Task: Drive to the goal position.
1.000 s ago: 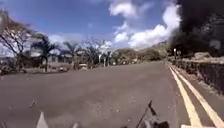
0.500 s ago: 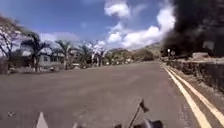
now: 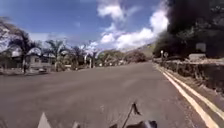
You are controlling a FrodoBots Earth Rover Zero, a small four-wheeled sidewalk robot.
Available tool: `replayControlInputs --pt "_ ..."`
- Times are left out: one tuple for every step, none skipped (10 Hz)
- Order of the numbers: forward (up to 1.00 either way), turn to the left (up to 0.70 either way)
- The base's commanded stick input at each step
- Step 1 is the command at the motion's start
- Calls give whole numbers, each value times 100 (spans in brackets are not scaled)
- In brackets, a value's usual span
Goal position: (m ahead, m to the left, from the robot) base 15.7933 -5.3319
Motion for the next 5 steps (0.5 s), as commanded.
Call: replayControlInputs --pt "70 -35" --pt "70 -35" --pt "70 -35" --pt "70 -35" --pt "70 -35"
